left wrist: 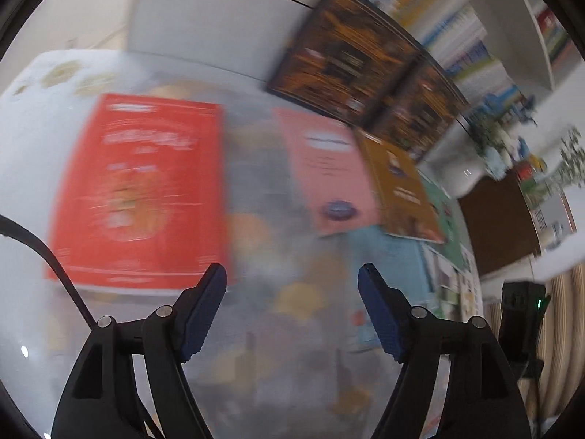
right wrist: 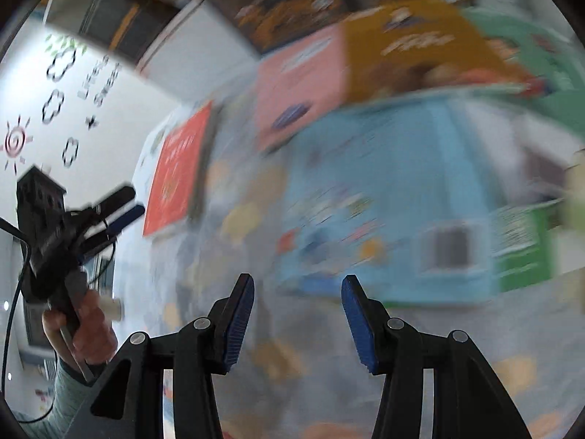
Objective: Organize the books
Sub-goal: 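Move both grippers to the brown Aesop book on the pile, then close both grippers on the brown book edge and lift it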
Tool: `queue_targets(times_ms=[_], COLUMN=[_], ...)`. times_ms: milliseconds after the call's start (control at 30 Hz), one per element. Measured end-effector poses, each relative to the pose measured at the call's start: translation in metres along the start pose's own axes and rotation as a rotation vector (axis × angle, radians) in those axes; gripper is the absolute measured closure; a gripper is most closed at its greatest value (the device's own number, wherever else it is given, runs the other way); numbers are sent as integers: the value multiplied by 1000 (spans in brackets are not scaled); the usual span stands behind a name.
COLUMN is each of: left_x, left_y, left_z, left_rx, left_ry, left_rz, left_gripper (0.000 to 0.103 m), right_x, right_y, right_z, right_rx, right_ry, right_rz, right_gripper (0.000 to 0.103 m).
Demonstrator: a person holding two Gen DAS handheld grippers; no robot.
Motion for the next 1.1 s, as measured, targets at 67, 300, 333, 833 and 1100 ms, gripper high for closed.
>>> queue_targets(times_ms=[67,300,333,833,1100], left_x=[5,31,37,59,37], left_y=[24,98,110,188,166], left_z=[-32,-108,-118,-137,-139], left_rx=[8,20,36,20,4], left_ry=[36,73,89,75,64], left_rz=[21,66,67,135,159], left_gripper=[30,32,32,77,76], right_x=[18,86,94,175,157], right_y=[-22,-71,-72,-16,-19], right_z=[-28,-113,-124,-156,-154], right_rx=[-16,-121,-156,-249,-183], right_ry=[27,129,147,43,39], right_rz=[-57,-190,-193,-185,-124], right_gripper=[54,54,54,67,66])
Point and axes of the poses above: each gripper's, at about its wrist camera, not at the fingertips, and y roughly the way its jaws point, z to its left, x to its top, the point moved 6 cm from there along y, roughly the way its jaws point, and after that the axes turned 2 degrees about -y, right-handed, at the moved point
